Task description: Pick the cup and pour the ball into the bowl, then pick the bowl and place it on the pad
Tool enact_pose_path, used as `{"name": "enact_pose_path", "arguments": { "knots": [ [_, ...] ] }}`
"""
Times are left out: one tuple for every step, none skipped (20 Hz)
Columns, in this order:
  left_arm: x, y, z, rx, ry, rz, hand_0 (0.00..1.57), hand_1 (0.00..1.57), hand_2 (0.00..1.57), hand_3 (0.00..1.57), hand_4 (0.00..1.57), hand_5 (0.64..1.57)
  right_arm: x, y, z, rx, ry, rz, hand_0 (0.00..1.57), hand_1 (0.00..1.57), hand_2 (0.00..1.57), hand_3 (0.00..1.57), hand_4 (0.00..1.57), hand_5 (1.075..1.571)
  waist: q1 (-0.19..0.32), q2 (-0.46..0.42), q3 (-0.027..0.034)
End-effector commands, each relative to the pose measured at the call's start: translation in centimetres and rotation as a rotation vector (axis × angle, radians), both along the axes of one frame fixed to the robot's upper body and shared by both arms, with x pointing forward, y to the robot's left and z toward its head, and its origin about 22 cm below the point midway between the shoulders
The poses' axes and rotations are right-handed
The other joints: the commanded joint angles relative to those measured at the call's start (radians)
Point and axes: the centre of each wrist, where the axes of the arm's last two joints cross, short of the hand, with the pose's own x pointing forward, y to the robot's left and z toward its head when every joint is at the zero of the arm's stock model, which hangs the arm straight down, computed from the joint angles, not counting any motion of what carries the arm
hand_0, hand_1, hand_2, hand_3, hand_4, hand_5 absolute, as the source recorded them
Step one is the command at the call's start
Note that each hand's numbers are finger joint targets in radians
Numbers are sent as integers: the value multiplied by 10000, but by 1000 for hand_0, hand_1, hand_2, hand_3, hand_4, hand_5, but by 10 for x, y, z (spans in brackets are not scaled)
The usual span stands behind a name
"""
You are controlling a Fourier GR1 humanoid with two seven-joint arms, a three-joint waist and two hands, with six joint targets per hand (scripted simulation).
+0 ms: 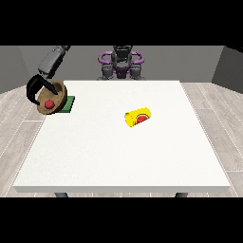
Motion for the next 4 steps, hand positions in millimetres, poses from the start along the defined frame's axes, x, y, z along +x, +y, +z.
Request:
{"name": "enact_pose_path", "arguments": {
  "knots": [
    [10,-22,-20,-165,994,-55,0,0,0,0,1190,1569,-3,12,-24,-227,1007,278,0,0,0,0,0,1395,-161,-1077,6],
    [6,-14,-12,-163,755,-70,0,0,0,0,1190,1569,-2,-2,-1,-214,1117,354,0,0,0,0,0,1400,-108,-961,2],
    [7,-13,-38,-128,1473,153,0,0,0,0,1190,1569,8,-3,28,-391,1325,353,0,0,0,0,0,1383,-297,-1619,-13],
    [2,-3,-36,-136,1334,390,0,0,0,0,1190,1569,11,1,32,-461,962,715,0,0,0,0,200,1375,-444,-1473,-11]
  ]
}}
